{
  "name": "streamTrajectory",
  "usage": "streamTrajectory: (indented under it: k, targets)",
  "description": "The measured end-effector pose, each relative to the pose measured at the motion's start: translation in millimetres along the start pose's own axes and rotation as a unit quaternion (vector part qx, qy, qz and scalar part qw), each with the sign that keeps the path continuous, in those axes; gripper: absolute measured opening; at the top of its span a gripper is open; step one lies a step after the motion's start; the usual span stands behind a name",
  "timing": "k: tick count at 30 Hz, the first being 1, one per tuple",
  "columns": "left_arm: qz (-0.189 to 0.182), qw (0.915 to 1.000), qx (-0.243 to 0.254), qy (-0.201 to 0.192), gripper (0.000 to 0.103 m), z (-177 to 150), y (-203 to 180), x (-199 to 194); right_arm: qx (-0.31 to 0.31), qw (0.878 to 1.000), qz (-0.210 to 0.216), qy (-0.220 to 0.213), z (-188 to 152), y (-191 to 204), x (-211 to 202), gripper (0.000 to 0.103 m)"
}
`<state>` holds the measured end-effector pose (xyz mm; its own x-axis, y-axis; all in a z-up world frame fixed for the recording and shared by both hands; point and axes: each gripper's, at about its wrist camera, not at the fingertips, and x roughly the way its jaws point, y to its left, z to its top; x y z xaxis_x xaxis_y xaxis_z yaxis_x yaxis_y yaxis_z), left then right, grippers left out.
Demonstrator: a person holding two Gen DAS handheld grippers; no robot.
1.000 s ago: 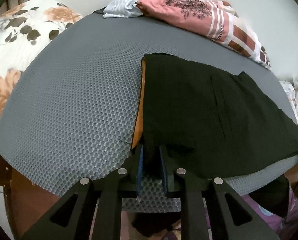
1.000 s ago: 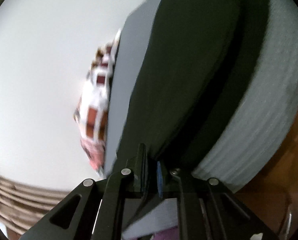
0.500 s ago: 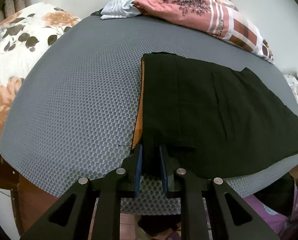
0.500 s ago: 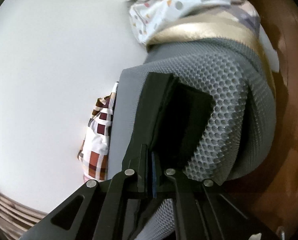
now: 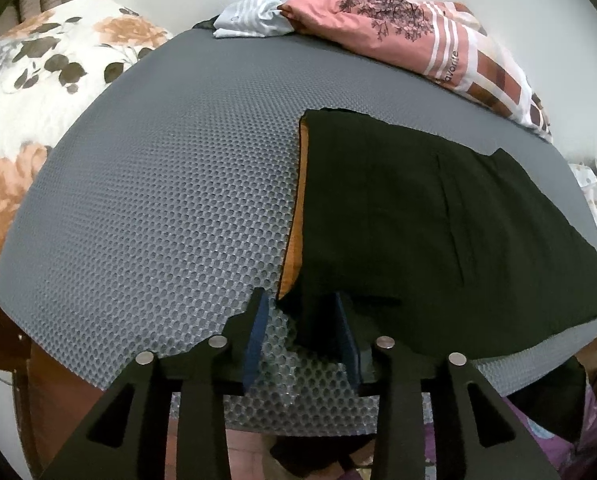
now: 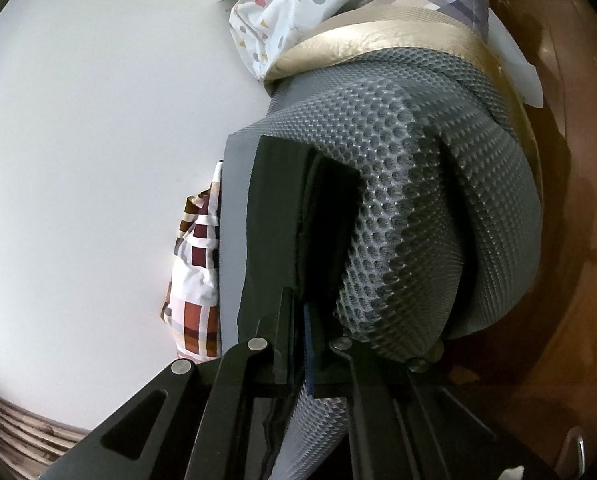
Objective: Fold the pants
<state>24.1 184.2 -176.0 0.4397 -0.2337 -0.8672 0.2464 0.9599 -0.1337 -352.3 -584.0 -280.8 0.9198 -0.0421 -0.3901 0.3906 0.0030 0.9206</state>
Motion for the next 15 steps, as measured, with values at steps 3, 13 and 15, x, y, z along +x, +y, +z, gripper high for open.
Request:
streamTrajectory:
  k: [3,13,15]
  targets:
    - [-0.004,1.0,-0.001,-0.007,0.038,-1,2,-2,-0.005,1.0,-0.002,0.006,2,3,2,0.01]
    - [-0.033,0.9972,-0.035,-0.058,0.045,27,34,-40,-0.052,0.998,-0.042,0.015,0,10,7,0.005]
    - [-0.053,0.9967,0.009,-0.06,0.045,43,21,-40,-0.045,0.998,-0.038,0.013,0,8,6,0.005]
